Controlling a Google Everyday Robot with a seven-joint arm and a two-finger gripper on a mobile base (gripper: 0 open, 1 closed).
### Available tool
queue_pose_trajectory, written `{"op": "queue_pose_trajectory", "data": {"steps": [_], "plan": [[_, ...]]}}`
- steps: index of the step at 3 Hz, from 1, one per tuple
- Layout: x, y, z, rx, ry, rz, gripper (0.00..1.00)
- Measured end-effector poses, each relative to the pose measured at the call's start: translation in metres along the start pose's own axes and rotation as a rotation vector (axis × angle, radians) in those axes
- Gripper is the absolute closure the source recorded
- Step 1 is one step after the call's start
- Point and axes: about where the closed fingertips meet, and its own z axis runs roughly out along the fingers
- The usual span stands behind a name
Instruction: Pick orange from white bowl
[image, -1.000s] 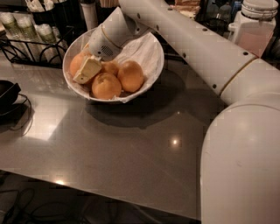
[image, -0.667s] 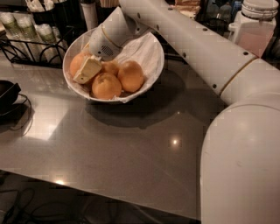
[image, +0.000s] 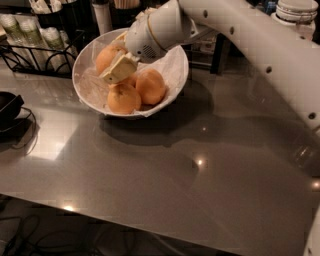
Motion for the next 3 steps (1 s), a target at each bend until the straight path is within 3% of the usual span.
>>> {"op": "queue_pose_trajectory", "data": {"steps": [2,3], "plan": [[-0.009,-0.007,-0.103,0.125,-0.073,-0.014,1.00],[0.000,-0.004,-0.143,0.173,-0.053,0.004,1.00]]}}
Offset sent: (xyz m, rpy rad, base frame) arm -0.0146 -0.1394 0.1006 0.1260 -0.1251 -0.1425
